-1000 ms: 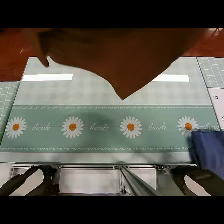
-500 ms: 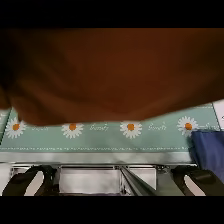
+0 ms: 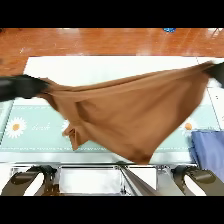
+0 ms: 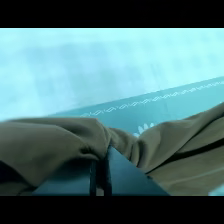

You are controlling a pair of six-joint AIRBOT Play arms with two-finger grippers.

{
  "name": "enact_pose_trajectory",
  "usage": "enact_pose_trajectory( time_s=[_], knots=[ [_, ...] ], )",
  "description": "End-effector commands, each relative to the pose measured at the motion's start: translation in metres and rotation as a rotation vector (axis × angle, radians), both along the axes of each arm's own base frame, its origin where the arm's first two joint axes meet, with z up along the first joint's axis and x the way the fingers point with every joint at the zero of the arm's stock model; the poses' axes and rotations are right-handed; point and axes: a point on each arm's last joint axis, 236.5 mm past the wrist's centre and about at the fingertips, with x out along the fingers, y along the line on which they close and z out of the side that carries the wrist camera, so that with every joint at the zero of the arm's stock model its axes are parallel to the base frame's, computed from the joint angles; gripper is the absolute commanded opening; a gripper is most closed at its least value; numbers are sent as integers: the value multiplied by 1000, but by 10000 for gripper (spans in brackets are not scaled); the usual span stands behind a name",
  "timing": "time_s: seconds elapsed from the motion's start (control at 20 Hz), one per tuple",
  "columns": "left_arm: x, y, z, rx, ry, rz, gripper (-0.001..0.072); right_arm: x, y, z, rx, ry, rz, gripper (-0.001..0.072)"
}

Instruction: Fold the shirts.

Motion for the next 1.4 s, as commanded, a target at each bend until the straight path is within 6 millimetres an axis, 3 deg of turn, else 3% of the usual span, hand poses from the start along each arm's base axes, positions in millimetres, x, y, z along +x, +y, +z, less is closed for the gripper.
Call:
enact_pose_trajectory(
  time_s=[0.0, 0.1, 0.3, 0.35, 0.4, 0.45, 0.55, 0.65, 0.75, 0.8, 0.9, 0.95, 1.1, 1.2, 1.35],
  knots=[
    [46, -4, -110, -159, 151, 157, 24, 68, 4, -83, -6, 116, -35, 23],
    [75, -16, -142, -179, 188, 151, 24, 119, 5, -117, -3, 136, -66, 24],
    [125, -48, -189, -169, 300, 75, 54, 192, 4, -181, 193, 303, -149, 25],
    [136, -55, -195, -171, 320, 51, 238, 204, 5, -189, 270, 332, -167, 35],
    [143, -61, -197, -175, 340, 20, 513, 215, 5, -193, 356, 354, -188, 207],
    [150, -61, -196, -160, 353, -22, 511, 223, 3, -191, 437, 365, -204, 427],
    [160, -41, -183, -87, 351, -83, 511, 226, -18, -179, 518, 370, -236, 413],
    [166, 12, -165, -3, 374, -19, 510, 208, -57, -165, 483, 387, -246, 412],
    [155, 78, -158, 92, 419, 70, 510, 168, -112, -161, 356, 435, -282, 409],
    [139, 105, -161, 120, 469, 105, 510, 142, -139, -167, 267, 479, -320, 409],
    [95, 130, -181, 91, 607, 137, 510, 81, -176, -198, 131, 594, -420, 408],
    [71, 132, -197, 69, 674, 147, 510, 57, -175, -220, 141, 630, -453, 408],
    [12, 112, -237, 26, 813, 68, 510, 0, -127, -279, 312, 668, -433, 408],
    [-10, 84, -249, -71, 877, 26, 510, -26, -96, -295, 402, 678, -393, 408],
    [-29, 56, -262, -100, 912, -62, 510, -53, -79, -304, 418, 697, -378, 408]
  ],
)
